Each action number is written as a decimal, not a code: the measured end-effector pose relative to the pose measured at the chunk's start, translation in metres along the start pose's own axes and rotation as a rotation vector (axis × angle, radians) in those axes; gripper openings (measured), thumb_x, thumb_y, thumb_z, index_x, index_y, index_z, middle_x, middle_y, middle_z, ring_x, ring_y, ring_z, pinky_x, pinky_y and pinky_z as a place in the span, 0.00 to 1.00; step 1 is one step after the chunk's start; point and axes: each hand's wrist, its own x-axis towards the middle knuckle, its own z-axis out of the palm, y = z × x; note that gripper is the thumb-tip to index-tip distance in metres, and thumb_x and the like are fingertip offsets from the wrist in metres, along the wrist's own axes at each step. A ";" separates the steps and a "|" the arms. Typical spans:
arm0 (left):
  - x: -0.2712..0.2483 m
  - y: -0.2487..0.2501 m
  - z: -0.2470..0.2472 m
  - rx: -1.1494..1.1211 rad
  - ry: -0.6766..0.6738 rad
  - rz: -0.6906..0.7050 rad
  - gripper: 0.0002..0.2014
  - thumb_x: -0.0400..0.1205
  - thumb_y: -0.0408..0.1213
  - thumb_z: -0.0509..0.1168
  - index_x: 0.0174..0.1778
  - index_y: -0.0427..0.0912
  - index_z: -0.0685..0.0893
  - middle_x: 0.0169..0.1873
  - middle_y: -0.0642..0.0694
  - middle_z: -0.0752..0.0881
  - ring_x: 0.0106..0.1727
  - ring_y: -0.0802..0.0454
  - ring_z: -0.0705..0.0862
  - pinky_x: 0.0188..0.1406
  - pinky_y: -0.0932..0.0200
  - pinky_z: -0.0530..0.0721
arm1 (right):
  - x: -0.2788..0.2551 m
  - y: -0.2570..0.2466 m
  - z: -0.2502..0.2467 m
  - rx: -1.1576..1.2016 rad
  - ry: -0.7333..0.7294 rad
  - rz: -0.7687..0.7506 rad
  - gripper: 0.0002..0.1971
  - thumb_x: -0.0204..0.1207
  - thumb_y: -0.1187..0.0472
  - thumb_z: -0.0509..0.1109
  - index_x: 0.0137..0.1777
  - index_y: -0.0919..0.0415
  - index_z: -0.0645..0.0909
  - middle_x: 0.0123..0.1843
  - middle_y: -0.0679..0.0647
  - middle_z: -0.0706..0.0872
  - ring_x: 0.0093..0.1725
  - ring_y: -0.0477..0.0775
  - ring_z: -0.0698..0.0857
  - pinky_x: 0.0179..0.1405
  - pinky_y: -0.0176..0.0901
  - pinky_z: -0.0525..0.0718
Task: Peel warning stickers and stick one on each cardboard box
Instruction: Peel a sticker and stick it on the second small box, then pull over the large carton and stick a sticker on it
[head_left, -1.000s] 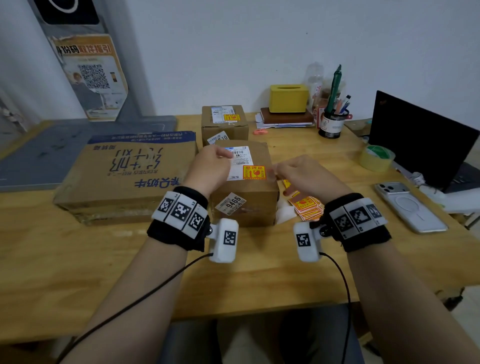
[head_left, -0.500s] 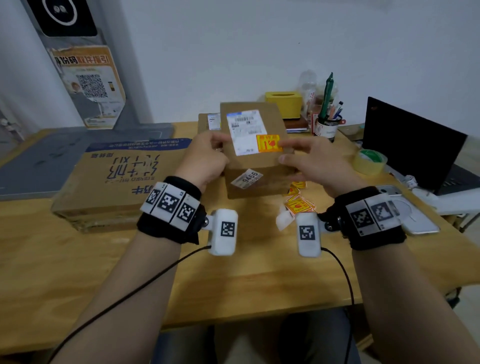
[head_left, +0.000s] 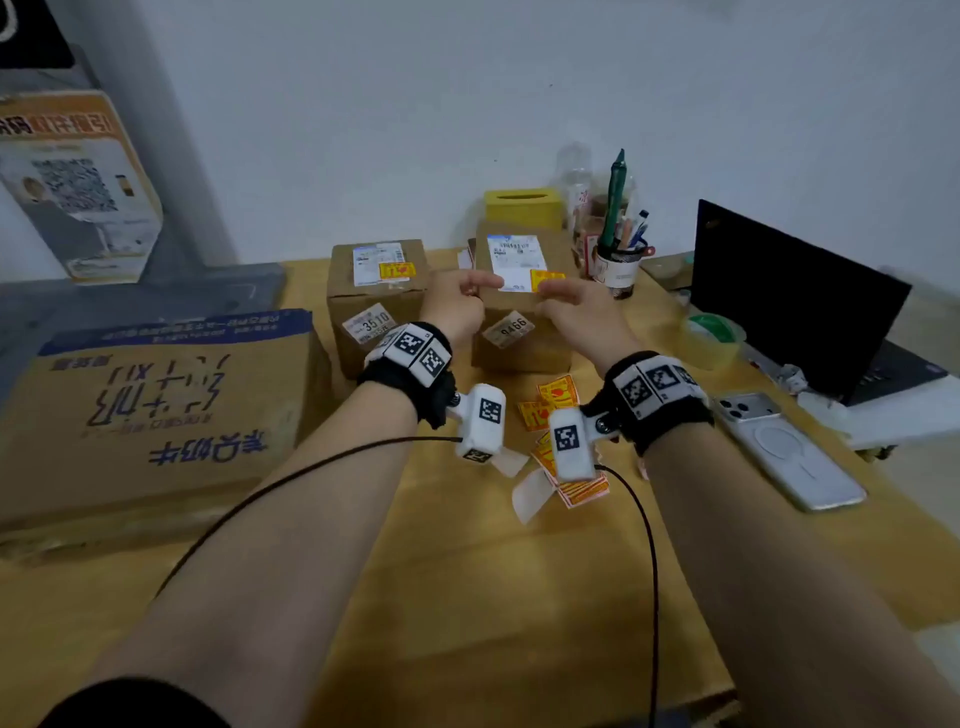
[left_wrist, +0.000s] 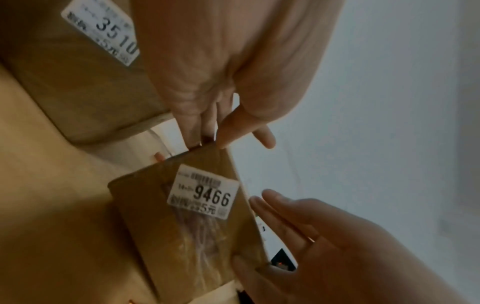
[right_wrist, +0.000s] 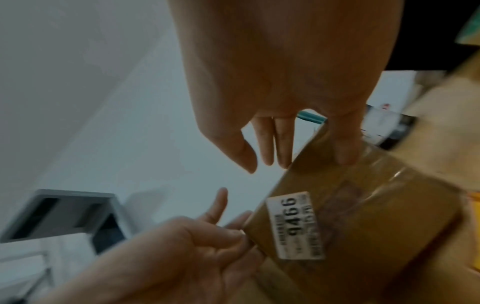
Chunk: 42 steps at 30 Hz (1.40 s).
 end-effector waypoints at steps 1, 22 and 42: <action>0.009 -0.005 0.003 0.023 -0.023 -0.018 0.29 0.75 0.12 0.54 0.43 0.53 0.87 0.63 0.38 0.84 0.66 0.41 0.82 0.66 0.42 0.85 | 0.006 0.006 0.003 0.000 -0.016 0.016 0.19 0.82 0.64 0.71 0.72 0.60 0.85 0.69 0.54 0.88 0.52 0.45 0.85 0.39 0.23 0.80; -0.101 0.001 -0.130 0.132 0.265 0.093 0.17 0.79 0.26 0.65 0.44 0.57 0.85 0.55 0.54 0.88 0.57 0.58 0.85 0.53 0.63 0.82 | -0.057 -0.060 0.078 -0.246 -0.230 -0.097 0.08 0.74 0.51 0.69 0.45 0.43 0.91 0.60 0.40 0.86 0.72 0.51 0.79 0.76 0.49 0.72; -0.167 -0.058 -0.261 0.481 0.467 -0.441 0.27 0.75 0.49 0.78 0.65 0.40 0.80 0.73 0.37 0.78 0.73 0.35 0.75 0.70 0.39 0.73 | -0.141 -0.098 0.166 -0.405 -0.601 0.048 0.38 0.85 0.49 0.71 0.90 0.55 0.57 0.78 0.58 0.76 0.59 0.55 0.79 0.31 0.41 0.75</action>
